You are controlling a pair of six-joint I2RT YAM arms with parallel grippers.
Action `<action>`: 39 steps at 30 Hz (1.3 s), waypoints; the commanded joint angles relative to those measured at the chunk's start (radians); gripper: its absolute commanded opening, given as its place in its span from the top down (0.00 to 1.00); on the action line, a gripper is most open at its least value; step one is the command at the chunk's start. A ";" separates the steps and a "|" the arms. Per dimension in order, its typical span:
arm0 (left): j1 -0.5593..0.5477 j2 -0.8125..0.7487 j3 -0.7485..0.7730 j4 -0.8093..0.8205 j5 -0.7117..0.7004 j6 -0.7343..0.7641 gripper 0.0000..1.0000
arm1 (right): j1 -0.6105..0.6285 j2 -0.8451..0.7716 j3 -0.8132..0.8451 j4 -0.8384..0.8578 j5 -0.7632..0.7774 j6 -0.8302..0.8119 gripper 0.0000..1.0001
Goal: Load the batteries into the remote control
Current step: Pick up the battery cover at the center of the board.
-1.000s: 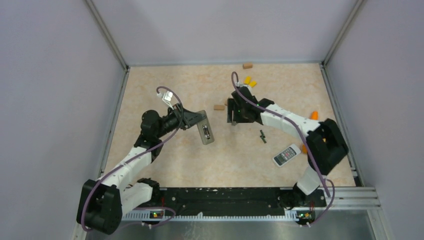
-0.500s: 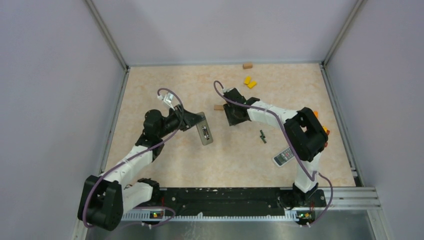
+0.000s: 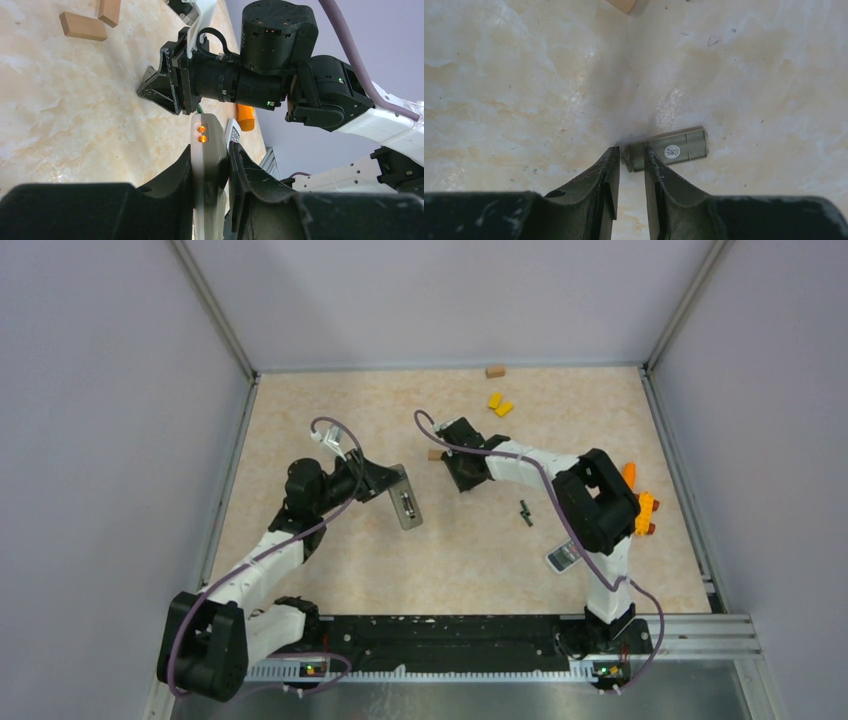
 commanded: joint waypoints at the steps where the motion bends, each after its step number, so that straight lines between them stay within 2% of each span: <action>1: 0.011 -0.023 0.026 0.038 0.006 0.012 0.87 | 0.006 0.026 0.049 0.009 -0.021 -0.026 0.75; 4: 0.015 -0.025 0.028 0.032 0.008 0.014 0.87 | 0.006 0.029 0.058 -0.009 -0.019 -0.008 0.80; 8: 0.019 -0.029 0.029 0.029 0.012 0.013 0.87 | 0.003 0.024 0.065 -0.032 -0.019 0.037 0.94; 10: 0.021 -0.031 0.029 0.029 0.010 0.012 0.87 | 0.001 0.020 0.072 -0.048 -0.015 0.065 0.95; 12: 0.021 -0.032 0.029 0.028 0.011 0.011 0.87 | -0.003 0.012 0.073 -0.054 -0.003 0.095 0.93; 16: 0.023 -0.038 0.028 0.025 0.009 0.009 0.87 | -0.010 -0.006 0.072 -0.059 -0.015 0.121 0.77; 18: 0.023 -0.041 0.028 0.023 0.009 0.009 0.87 | -0.010 -0.009 0.072 -0.065 -0.023 0.121 0.74; 28: 0.024 -0.048 0.024 0.016 0.003 0.010 0.87 | -0.010 -0.011 0.065 -0.104 -0.036 0.127 0.76; 34: 0.024 -0.045 0.026 0.016 0.002 0.009 0.87 | -0.008 -0.033 0.052 -0.101 0.006 0.121 0.70; 39: 0.024 -0.039 0.026 0.017 0.002 0.008 0.87 | -0.008 -0.046 0.048 -0.106 0.011 0.109 0.69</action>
